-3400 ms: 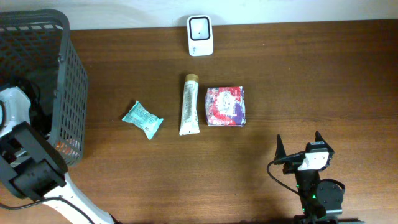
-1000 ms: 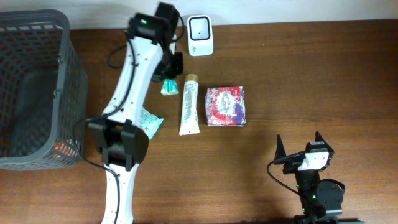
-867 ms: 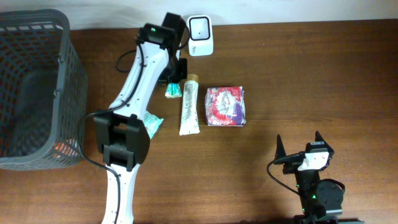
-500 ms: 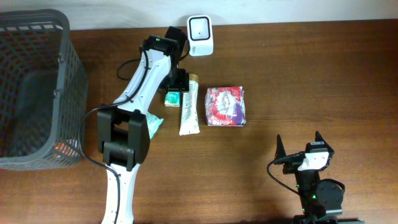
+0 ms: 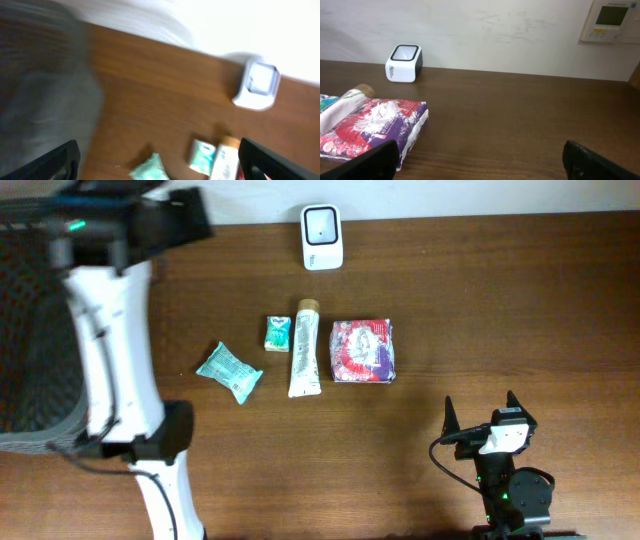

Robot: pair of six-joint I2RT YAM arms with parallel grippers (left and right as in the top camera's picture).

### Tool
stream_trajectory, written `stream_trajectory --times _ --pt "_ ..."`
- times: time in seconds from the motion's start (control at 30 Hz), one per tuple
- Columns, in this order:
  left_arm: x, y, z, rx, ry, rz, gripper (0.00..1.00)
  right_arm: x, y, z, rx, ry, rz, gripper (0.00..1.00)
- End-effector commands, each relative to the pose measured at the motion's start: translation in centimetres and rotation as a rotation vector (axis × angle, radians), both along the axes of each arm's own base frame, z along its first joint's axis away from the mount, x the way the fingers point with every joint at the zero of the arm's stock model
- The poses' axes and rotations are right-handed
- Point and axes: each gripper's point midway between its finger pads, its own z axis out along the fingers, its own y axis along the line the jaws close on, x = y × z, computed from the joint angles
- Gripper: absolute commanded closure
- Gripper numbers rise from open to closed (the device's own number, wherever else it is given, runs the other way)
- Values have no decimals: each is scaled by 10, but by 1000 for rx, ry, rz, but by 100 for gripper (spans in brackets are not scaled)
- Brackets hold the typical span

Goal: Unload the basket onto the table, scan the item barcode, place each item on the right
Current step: 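Reach the left gripper into the basket and grasp the orange tissue pack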

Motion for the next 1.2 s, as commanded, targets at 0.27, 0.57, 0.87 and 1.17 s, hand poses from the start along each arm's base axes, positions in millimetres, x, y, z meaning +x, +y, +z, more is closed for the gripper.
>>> stream_trajectory --times 0.27,0.57,0.87,1.17 --pt "-53 174 -12 -230 27 469 1 0 -1 -3 7 5 -4 1" --pt "-80 198 -128 -319 414 656 1 0 -1 -3 7 5 -4 1" --pt "-106 203 -227 -402 618 882 1 0 -1 -3 7 5 -4 1" --pt "-139 196 -289 -448 758 967 5 0 -1 -3 7 5 -4 1"
